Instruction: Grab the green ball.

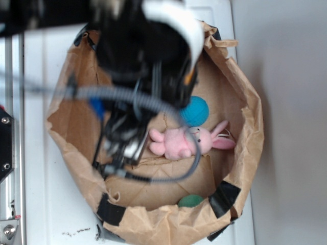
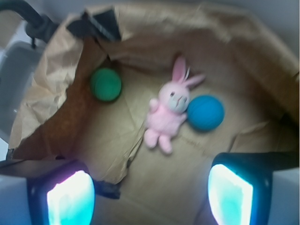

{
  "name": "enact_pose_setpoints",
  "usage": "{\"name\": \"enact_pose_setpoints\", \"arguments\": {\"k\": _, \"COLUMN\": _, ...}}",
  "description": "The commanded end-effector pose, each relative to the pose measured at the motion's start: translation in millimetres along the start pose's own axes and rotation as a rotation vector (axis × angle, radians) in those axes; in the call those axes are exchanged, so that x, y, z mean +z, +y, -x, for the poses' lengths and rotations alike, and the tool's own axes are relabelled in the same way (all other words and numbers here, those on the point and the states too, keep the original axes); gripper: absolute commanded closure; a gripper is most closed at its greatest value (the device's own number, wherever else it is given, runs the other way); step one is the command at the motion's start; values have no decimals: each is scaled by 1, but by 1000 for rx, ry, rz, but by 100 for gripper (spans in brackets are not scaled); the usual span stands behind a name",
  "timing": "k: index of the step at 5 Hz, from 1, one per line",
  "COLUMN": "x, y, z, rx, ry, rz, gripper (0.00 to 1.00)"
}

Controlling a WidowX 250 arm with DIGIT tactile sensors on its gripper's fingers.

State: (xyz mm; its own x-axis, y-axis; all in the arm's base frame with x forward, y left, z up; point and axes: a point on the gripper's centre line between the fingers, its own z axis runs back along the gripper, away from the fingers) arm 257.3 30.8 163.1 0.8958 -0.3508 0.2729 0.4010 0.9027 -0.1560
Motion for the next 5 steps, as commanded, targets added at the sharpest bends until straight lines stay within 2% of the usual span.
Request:
{"name": "enact_pose_setpoints", "arguments": {"k": 1, "x": -34, "y": 3, "z": -13, "rx": -133, "ry": -18, "rz": -88, "gripper": 0}}
{"name": "enact_pose_setpoints", "arguments": {"k": 2, "x": -53, "y": 1, "z": -10, "rx": -183, "ry": -18, "rz": -102, "gripper": 0}}
{"name": "enact_pose_setpoints", "arguments": {"k": 3, "x": -72, "y": -16, "z": -7, "rx": -294, "ry": -7, "rz": -80, "gripper": 0}}
{"name": "enact_pose_setpoints", "arguments": {"k": 4, "x": -85, "y": -29, "z": -27, "rx": -327, "ry": -23, "rz": -85, "gripper": 0}}
{"name": "enact_pose_setpoints", "arguments": {"k": 5, "x": -93, "y": -38, "z": -45, "rx": -342, "ry": -24, "rz": -51, "gripper": 0}}
